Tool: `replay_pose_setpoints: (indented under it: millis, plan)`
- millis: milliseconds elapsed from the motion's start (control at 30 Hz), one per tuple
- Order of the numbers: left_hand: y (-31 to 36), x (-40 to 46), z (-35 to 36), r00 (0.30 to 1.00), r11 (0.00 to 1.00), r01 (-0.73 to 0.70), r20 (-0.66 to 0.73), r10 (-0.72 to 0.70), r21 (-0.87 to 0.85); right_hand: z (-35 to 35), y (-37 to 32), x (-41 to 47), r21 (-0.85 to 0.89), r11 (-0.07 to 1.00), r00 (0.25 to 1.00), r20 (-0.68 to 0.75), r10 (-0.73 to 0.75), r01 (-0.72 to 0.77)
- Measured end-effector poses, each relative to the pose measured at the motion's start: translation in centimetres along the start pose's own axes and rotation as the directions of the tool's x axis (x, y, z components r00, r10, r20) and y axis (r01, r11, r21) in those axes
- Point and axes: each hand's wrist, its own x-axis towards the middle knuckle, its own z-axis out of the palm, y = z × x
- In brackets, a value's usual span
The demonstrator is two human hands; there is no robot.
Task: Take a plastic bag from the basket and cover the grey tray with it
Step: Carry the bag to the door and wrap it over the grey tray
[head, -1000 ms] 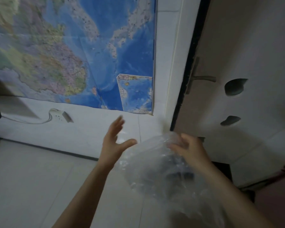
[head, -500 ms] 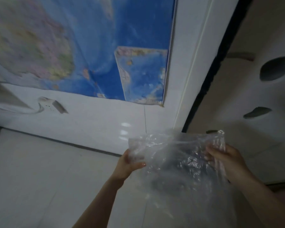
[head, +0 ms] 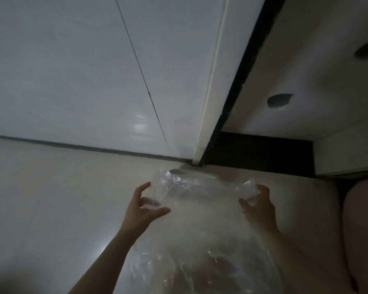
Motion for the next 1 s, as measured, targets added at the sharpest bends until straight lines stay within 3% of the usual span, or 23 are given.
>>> replay_pose_setpoints:
  millis: [233,367,467,633,867,1000]
  plan:
    - [-7.2,6.4,3.5,0.993,0.966,-0.121,0.028,0.118,0.229,7.7,6.3,3.3,-0.114,0.993,0.999,0.038,-0.006,0.010]
    - [-9.5,9.6,4.7,0.990,0.954,-0.143,0.056,0.133,0.264,10.2,8.0,5.6,-0.041,0.997,0.969,0.243,-0.049,0.061]
    - [-11.1,11.7,4.8,0.978,0.935,-0.190,0.138,0.155,0.299,11.2,9.6,7.6,-0.120,0.976,0.910,0.397,-0.119,0.180]
    - [-12.5,15.8,5.8,0.929,0.764,-0.332,0.333,0.163,0.554,13.0,11.2,11.2,-0.192,0.936,0.853,0.494,-0.168,0.296]
    - [-14.5,20.6,7.8,0.927,0.589,-0.348,0.360,0.101,0.730,17.7,10.8,14.6,-0.215,0.921,0.840,0.514,-0.176,0.324]
    - [-15.8,22.5,7.5,0.934,0.494,-0.339,0.348,0.076,0.801,19.4,11.3,15.9,-0.313,0.872,0.828,0.536,-0.164,0.376]
